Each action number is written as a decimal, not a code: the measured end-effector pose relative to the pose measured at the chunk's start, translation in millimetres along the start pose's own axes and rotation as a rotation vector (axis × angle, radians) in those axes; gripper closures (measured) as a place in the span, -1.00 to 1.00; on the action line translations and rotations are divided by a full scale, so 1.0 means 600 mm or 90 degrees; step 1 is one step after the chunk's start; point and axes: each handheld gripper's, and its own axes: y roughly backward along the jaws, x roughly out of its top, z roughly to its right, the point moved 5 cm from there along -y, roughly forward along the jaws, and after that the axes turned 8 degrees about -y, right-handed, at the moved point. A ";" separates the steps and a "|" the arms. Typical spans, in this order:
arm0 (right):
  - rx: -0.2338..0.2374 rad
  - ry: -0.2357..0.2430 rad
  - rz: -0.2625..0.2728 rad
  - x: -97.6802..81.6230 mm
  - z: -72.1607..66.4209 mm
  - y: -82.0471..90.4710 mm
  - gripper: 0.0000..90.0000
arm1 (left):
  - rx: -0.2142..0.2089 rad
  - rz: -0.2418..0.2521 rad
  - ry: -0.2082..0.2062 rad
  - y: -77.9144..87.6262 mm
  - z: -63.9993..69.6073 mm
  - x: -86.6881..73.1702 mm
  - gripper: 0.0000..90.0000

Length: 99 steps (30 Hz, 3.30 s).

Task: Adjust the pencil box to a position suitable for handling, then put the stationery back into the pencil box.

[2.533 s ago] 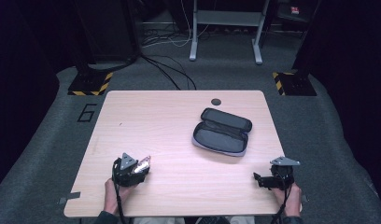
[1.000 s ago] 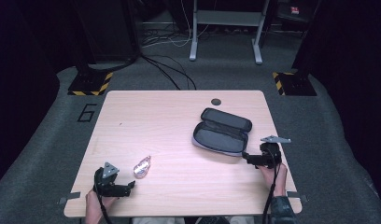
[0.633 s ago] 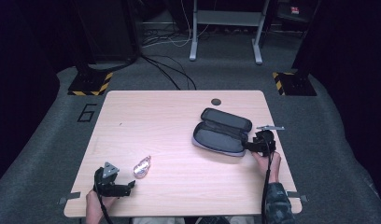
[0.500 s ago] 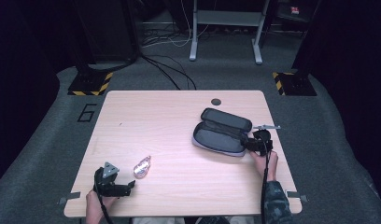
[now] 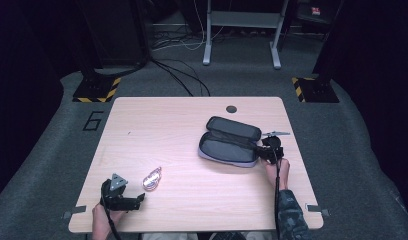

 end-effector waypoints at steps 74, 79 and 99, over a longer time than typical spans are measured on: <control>0.023 0.055 0.047 -0.116 0.030 0.130 -0.82 | 0.004 0.007 0.001 -0.002 0.001 0.001 -1.00; -0.021 0.059 0.036 -0.135 0.052 0.133 -0.85 | 0.001 0.001 0.000 0.000 0.000 0.000 -1.00; -0.046 0.081 0.024 -0.163 0.071 0.111 -0.92 | -0.018 0.040 0.008 0.012 0.008 0.044 -1.00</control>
